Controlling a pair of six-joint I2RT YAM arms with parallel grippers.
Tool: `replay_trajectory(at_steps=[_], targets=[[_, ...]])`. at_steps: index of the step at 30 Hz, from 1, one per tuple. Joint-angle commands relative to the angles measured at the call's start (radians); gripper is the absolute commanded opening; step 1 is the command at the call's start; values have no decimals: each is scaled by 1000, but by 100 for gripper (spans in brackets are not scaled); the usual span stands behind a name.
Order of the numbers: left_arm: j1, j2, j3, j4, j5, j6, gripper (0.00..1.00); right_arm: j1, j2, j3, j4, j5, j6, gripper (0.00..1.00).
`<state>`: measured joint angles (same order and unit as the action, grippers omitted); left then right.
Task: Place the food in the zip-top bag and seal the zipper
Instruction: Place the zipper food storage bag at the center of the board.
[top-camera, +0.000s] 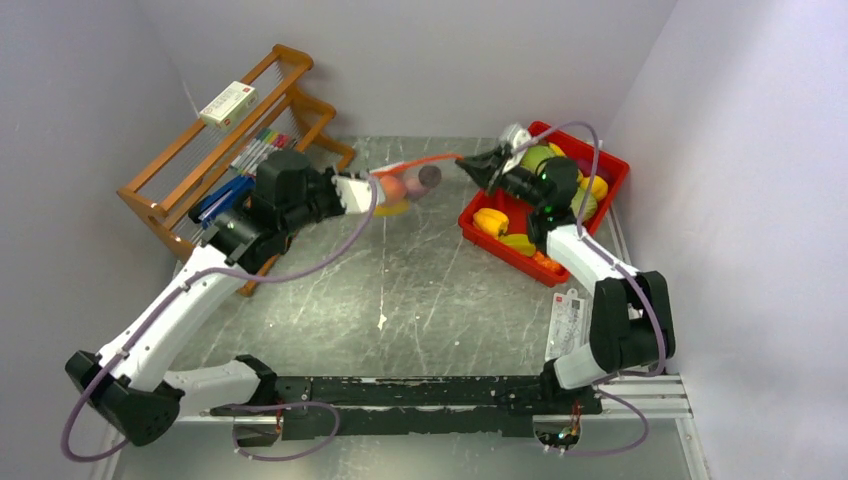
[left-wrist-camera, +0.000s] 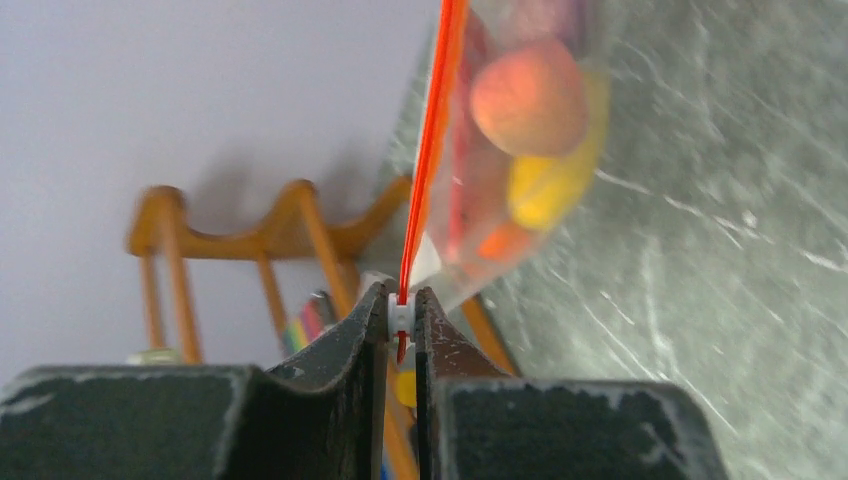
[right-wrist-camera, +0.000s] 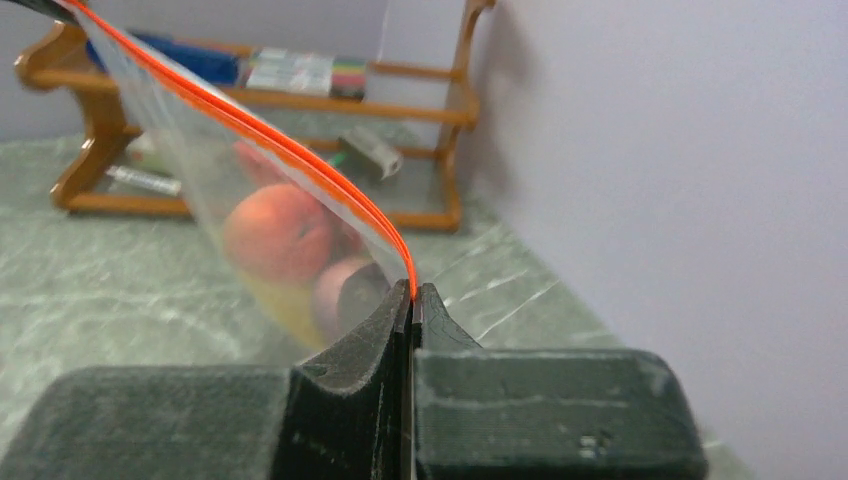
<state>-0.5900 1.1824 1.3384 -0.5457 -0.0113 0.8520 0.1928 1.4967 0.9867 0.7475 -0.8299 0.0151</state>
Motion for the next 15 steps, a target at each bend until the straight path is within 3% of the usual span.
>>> replay_trajectory(at_steps=[1, 6, 8, 11, 12, 15], targets=[[4, -100, -271, 126, 43, 4, 7, 16, 5, -209, 169, -23, -22, 0], [3, -140, -388, 89, 93, -44, 7, 29, 3, -289, 36, -30, -100, 0], [-1, -163, -389, 43, 115, -65, 7, 35, -42, -311, -34, -51, -108, 6], [-25, -198, -386, -48, 229, -53, 19, 36, -146, -368, -101, -81, -110, 35], [-41, -211, -392, -71, 267, -57, 29, 36, -179, -390, -105, -78, -106, 45], [-69, -246, -407, -135, 368, -105, 45, 36, -276, -423, -161, -48, -92, 62]])
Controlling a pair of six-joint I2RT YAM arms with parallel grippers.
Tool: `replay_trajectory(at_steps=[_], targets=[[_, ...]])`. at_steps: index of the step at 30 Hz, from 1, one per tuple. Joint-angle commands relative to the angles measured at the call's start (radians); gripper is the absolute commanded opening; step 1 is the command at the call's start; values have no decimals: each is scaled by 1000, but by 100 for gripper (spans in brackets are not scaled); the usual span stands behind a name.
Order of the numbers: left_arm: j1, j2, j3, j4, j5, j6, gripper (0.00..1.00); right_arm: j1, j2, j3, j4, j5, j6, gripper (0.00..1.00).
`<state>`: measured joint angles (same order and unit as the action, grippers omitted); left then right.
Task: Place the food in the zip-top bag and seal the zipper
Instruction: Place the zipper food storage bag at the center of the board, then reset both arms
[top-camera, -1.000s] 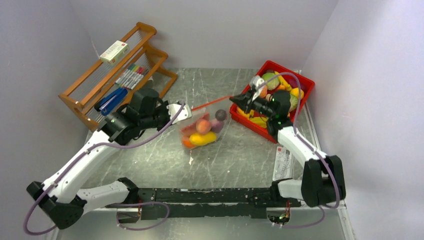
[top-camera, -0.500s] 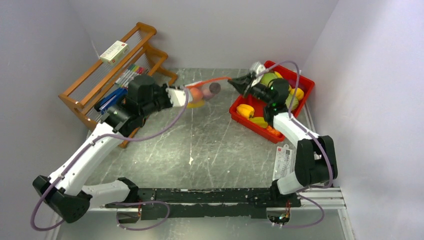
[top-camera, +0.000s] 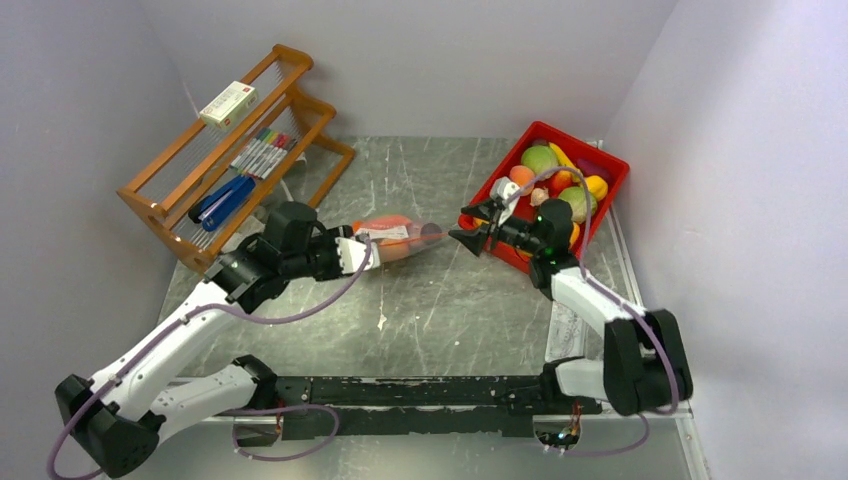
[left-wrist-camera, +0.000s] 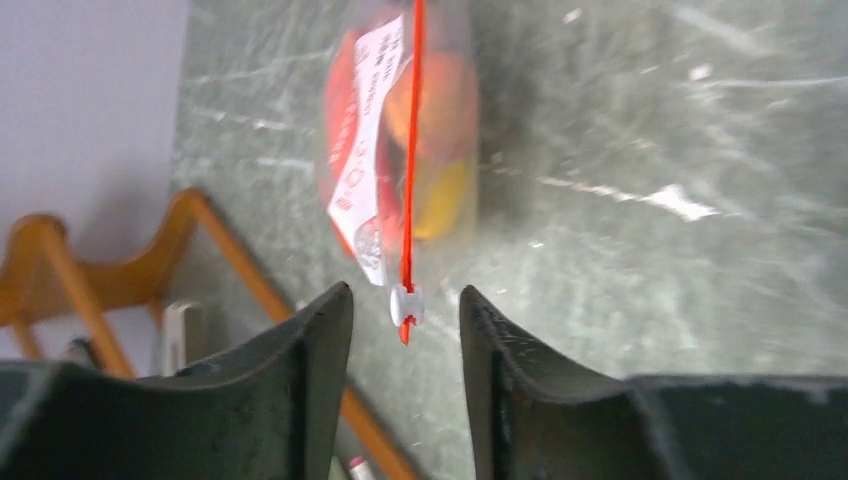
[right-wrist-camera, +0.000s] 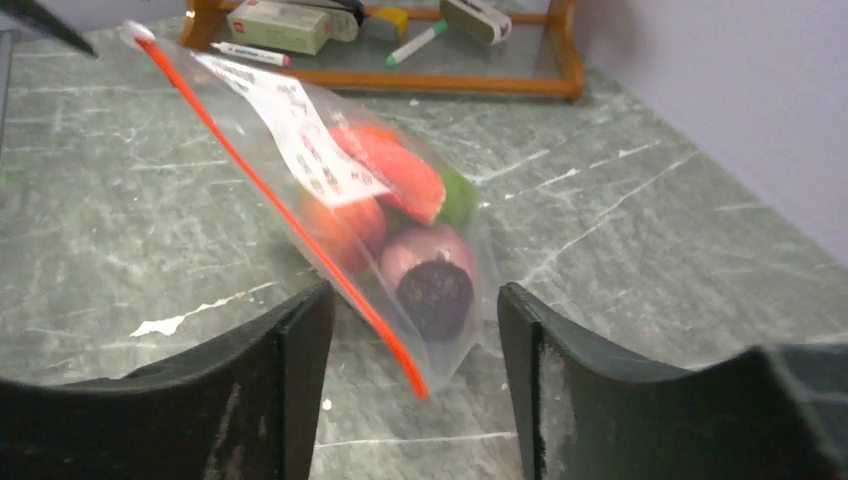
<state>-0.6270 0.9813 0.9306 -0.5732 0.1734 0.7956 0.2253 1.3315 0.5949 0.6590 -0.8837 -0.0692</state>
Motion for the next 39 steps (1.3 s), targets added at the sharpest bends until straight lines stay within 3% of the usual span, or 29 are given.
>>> replay_trajectory(at_steps=[1, 2, 3, 4, 5, 9, 12, 17, 18, 19, 20, 21, 26, 31, 36, 39], targets=[[-34, -60, -9, -123, 240, -59, 48, 3, -144, -31, -104, 18, 0, 66], [-34, -78, -16, -136, 280, -77, 49, 2, -173, -35, -128, 29, 18, 70], [-34, -97, -21, -153, 318, -90, 50, 2, -208, -39, -144, 39, 38, 90], [-34, -113, -22, -170, 355, -94, 49, 2, -239, -42, -159, 44, 62, 99], [-35, -135, -22, -181, 378, -101, 49, 2, -268, -47, -162, 44, 93, 100], [-34, -207, -34, -153, 440, -152, 50, 4, -361, -73, -177, 87, 244, 100], [-34, -242, -54, -76, 438, -246, 53, 5, -391, -54, -293, 179, 287, 100], [-34, -246, -80, 111, 246, -539, 55, 4, -395, 39, -497, 289, 346, 100], [-34, -237, -74, 147, 186, -611, 60, 4, -395, 72, -555, 315, 357, 100], [-34, -228, -61, 152, 109, -660, 71, 5, -397, 104, -611, 358, 381, 100], [-34, -222, -49, 157, 49, -718, 90, 5, -400, 134, -668, 404, 410, 100], [-34, -219, -36, 161, -2, -780, 99, 3, -407, 162, -719, 454, 439, 100], [-34, -241, 37, 157, -247, -1039, 99, 4, -456, 265, -879, 578, 510, 100], [-34, -237, 165, 66, -452, -1184, 99, 4, -464, 378, -1039, 786, 539, 100], [-33, -256, 205, 6, -493, -1224, 99, 5, -432, 482, -1186, 918, 570, 100], [-34, -297, 168, 34, -492, -1223, 99, 5, -436, 480, -1177, 865, 542, 100]])
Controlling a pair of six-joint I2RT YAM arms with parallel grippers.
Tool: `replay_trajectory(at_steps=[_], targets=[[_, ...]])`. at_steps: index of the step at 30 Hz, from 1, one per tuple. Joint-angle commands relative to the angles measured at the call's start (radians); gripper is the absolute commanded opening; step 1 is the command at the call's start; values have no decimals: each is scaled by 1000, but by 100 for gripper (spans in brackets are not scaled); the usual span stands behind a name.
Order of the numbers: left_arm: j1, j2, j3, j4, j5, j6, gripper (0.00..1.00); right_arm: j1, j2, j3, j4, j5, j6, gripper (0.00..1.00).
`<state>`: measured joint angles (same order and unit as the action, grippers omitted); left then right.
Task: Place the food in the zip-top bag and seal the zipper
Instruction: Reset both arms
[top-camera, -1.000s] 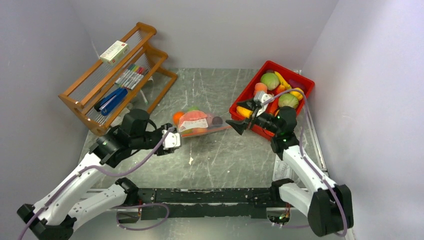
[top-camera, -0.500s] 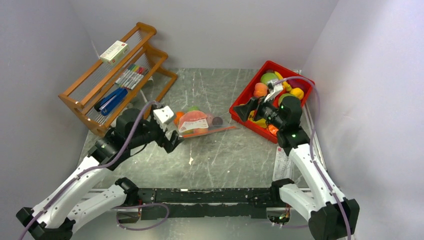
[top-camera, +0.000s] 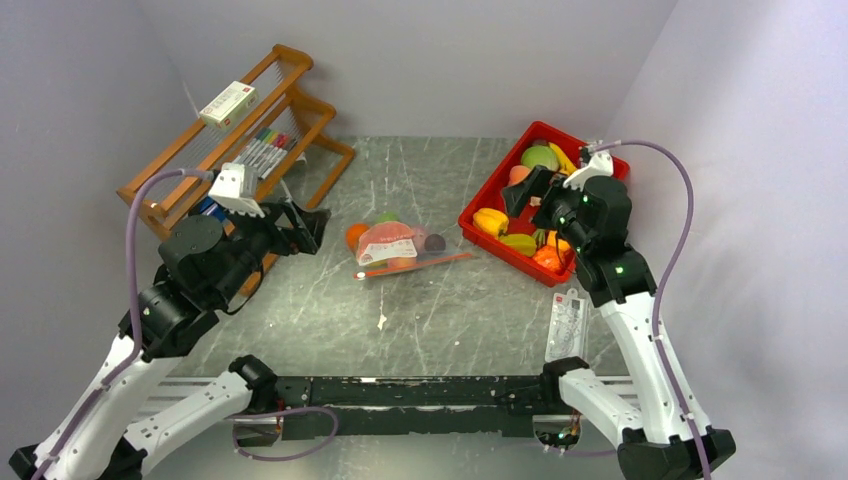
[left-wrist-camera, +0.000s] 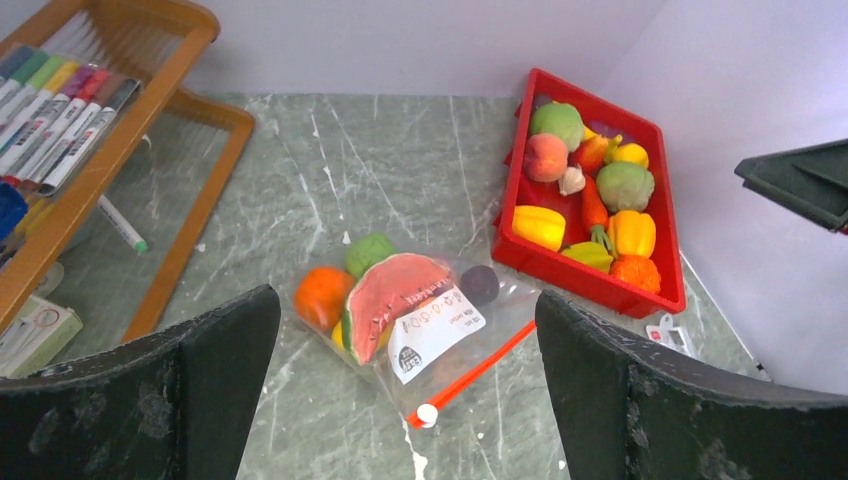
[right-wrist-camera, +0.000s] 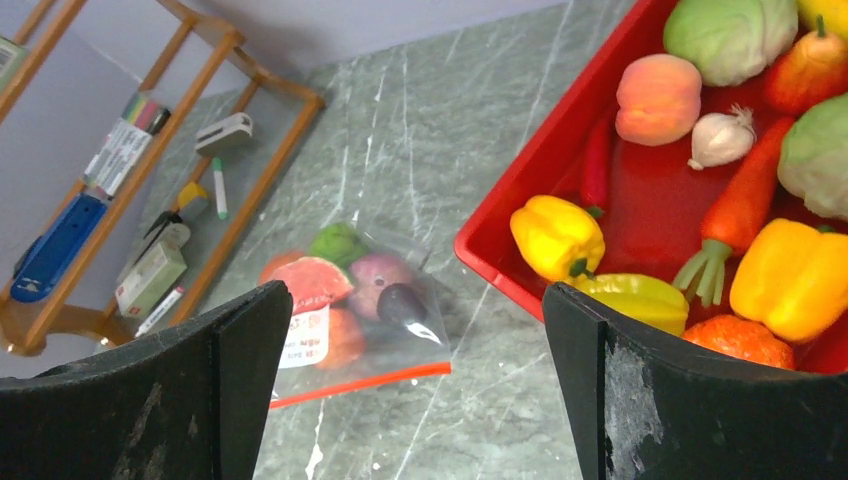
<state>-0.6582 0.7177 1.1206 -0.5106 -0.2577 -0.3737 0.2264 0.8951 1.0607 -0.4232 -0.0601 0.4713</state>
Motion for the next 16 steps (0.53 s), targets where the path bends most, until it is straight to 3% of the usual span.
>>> replay_trajectory(at_steps=[1, 10, 16], targets=[[-3, -46, -37, -15, -63, -56, 99, 4, -5, 8, -86, 27, 2, 100], [-3, -65, -72, -22, -161, -55, 99, 3, -38, -5, -67, 9, 13, 100], [-3, -77, -82, -13, -149, -52, 99, 3, -49, -15, -56, 11, 19, 100]])
